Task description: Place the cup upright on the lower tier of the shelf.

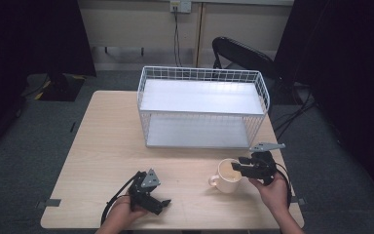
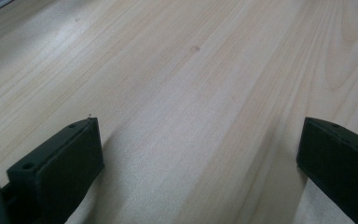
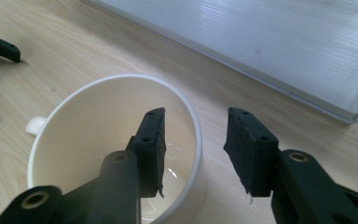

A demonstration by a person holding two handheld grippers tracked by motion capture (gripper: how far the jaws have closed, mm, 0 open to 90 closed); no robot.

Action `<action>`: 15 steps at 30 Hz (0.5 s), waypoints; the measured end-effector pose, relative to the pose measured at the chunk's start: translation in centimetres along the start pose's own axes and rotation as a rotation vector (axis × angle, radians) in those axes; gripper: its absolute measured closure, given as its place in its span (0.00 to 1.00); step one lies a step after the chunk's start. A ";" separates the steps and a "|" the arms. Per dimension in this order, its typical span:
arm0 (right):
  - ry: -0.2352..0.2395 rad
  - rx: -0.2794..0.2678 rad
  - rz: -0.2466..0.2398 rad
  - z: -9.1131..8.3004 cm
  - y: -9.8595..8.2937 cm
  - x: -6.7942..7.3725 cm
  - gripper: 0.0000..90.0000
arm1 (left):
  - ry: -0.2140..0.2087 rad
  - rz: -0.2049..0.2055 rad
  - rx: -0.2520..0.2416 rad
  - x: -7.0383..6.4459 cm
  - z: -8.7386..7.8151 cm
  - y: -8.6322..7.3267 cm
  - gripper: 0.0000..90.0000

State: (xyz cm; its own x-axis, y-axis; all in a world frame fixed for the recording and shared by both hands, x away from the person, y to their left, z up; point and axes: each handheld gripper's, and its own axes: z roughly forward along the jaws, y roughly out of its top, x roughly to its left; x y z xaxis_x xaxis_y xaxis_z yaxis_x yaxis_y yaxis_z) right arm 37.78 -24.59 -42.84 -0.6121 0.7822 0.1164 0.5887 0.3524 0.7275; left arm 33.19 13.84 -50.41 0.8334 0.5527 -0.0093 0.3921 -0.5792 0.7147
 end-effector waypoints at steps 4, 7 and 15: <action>-0.009 0.018 -0.008 0.3 -0.1 0.2 0.69 | 0.000 0.000 0.000 0.0 0.0 0.0 0.00; -0.012 0.024 -0.009 0.5 -0.3 0.2 0.72 | 0.000 0.000 0.000 0.0 0.0 0.0 0.00; -0.026 0.042 -0.025 0.9 -0.5 0.4 0.80 | 0.000 0.000 0.000 0.0 0.0 0.0 0.00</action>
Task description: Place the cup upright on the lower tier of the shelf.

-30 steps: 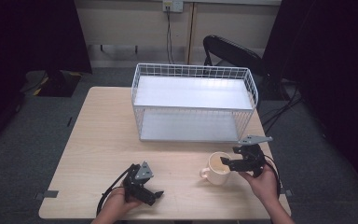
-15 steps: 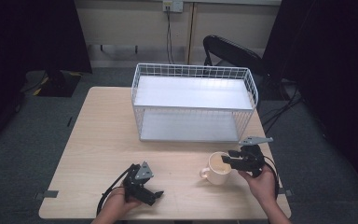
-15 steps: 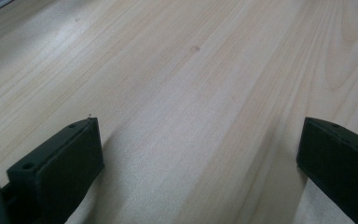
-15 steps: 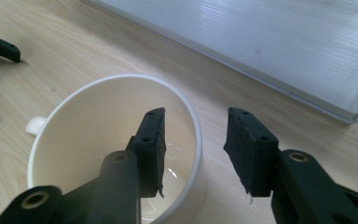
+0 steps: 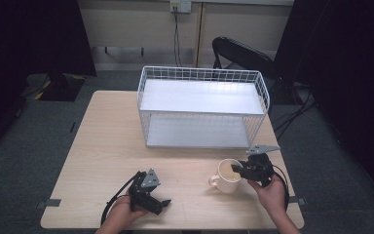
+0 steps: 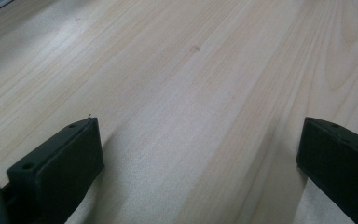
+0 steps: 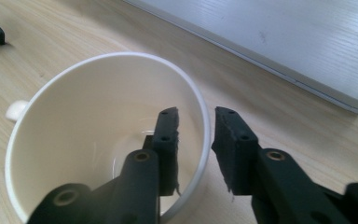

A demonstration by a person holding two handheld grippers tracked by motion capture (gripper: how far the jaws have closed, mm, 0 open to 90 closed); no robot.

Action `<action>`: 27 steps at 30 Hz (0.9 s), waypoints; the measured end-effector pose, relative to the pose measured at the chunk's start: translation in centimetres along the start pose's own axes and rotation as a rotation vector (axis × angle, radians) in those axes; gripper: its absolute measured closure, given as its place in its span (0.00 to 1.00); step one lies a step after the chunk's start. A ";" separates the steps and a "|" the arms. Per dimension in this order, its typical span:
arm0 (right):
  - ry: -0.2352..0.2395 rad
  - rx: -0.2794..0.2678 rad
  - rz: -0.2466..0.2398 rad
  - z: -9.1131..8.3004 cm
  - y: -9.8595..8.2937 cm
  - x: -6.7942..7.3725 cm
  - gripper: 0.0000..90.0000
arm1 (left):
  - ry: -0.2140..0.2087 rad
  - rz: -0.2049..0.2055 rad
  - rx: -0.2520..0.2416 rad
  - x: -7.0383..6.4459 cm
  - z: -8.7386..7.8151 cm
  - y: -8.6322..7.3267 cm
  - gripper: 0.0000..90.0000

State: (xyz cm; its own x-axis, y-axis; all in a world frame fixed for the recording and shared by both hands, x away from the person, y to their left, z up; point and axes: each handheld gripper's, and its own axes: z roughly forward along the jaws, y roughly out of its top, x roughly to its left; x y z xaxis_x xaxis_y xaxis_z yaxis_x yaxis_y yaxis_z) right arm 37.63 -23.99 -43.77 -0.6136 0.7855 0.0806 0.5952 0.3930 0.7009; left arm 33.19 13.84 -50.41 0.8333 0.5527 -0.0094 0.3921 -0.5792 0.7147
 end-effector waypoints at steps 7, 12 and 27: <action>-0.036 0.026 -0.028 0.3 0.2 0.5 0.87 | 0.000 0.000 0.000 0.0 0.0 0.0 0.00; -0.073 0.041 -0.061 0.3 0.4 1.0 0.89 | 0.000 0.000 0.000 0.0 0.0 0.0 0.00; -0.064 0.028 -0.062 0.6 1.1 1.2 0.91 | 0.000 0.000 0.000 0.0 0.0 0.0 0.00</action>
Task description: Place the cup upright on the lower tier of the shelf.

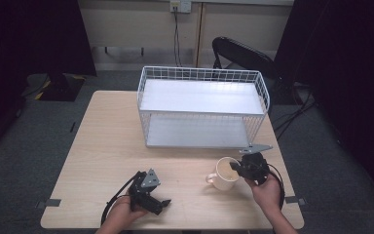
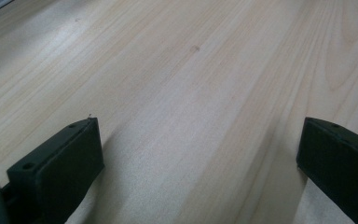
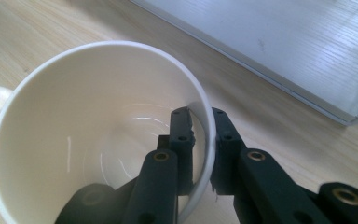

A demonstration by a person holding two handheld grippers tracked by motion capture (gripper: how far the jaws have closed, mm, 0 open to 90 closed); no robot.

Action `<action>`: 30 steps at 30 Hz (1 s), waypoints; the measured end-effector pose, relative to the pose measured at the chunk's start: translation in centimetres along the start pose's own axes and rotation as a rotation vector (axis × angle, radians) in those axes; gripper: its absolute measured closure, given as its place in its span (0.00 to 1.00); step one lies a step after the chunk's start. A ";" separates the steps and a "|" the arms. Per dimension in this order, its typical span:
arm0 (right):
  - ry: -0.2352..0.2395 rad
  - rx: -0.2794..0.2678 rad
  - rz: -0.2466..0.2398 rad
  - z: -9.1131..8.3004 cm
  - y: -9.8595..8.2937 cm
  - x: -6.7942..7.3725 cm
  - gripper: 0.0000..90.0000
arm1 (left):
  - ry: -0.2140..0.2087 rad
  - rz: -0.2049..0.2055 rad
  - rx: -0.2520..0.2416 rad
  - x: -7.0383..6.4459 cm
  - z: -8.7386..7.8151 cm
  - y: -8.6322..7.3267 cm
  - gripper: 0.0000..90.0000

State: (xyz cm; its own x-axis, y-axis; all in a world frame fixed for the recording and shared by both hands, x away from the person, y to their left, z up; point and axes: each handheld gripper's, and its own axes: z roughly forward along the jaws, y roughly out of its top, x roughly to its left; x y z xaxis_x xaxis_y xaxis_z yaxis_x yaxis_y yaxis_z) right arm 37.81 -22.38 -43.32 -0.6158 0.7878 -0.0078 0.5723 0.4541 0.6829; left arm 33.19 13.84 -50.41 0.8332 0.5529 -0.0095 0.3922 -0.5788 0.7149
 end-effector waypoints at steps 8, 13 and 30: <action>-0.009 -0.019 0.011 -0.1 1.0 -0.2 0.91 | 0.000 0.000 0.000 0.0 0.0 0.0 0.00; -0.030 -0.029 0.023 -0.1 1.5 -0.7 0.91 | 0.000 0.000 0.000 0.0 0.0 0.0 0.00; -0.094 -0.066 0.058 0.5 3.2 -1.3 0.91 | 0.000 0.000 0.000 0.0 0.0 0.0 0.00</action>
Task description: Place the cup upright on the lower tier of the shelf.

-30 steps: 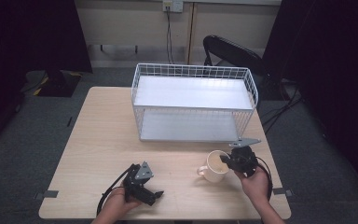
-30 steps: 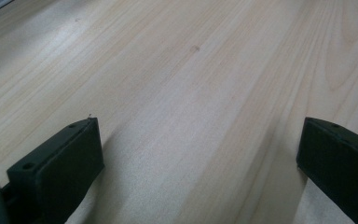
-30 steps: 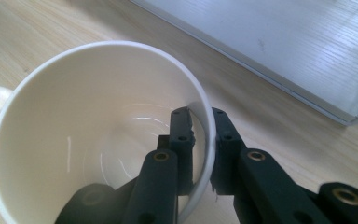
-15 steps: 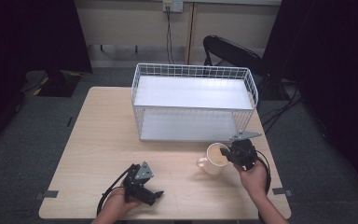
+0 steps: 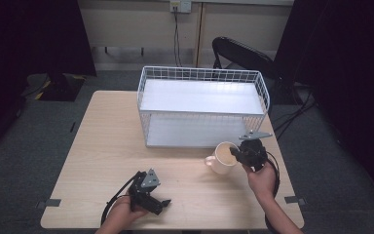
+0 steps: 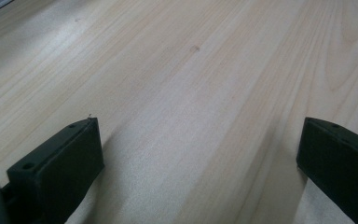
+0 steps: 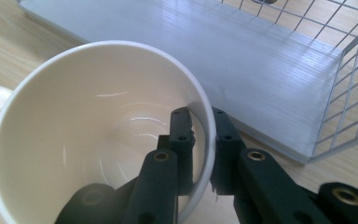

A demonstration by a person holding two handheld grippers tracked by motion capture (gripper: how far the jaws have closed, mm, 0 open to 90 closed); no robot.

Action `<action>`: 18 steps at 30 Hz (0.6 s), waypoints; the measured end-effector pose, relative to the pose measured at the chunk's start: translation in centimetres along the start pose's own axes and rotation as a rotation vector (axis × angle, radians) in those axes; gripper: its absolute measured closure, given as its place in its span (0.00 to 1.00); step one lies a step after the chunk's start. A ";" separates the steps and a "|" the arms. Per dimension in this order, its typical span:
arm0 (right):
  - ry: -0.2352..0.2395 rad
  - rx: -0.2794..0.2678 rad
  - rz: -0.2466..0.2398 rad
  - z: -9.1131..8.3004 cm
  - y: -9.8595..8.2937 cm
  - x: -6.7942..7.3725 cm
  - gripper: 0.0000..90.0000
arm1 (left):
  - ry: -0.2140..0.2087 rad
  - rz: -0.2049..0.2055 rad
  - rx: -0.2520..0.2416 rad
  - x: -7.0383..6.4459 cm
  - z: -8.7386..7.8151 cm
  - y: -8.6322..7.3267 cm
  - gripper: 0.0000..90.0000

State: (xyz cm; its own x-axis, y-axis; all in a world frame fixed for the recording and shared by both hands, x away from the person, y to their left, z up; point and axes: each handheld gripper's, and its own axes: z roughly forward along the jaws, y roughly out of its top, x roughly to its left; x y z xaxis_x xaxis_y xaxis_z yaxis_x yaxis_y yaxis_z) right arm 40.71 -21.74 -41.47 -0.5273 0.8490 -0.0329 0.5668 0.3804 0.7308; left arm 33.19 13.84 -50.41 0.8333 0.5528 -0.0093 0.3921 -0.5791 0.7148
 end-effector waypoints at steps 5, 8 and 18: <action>-0.023 -0.001 0.001 0.5 0.3 0.1 0.91 | 0.000 0.000 0.000 0.0 0.0 0.0 0.00; -0.030 -0.002 0.001 0.8 0.4 0.2 0.91 | 0.000 0.000 0.000 0.0 0.0 0.0 0.00; -0.065 -0.020 -0.007 1.3 1.2 0.2 0.91 | 0.000 0.000 0.000 0.0 0.0 0.0 0.00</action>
State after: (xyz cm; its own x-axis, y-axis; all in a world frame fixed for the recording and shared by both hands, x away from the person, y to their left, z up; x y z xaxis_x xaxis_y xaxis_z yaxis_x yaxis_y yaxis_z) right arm 42.13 -20.62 -41.48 -0.4885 0.8688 -0.0813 0.5505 0.3792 0.7438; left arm 33.19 13.84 -50.41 0.8332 0.5529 -0.0094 0.3922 -0.5789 0.7148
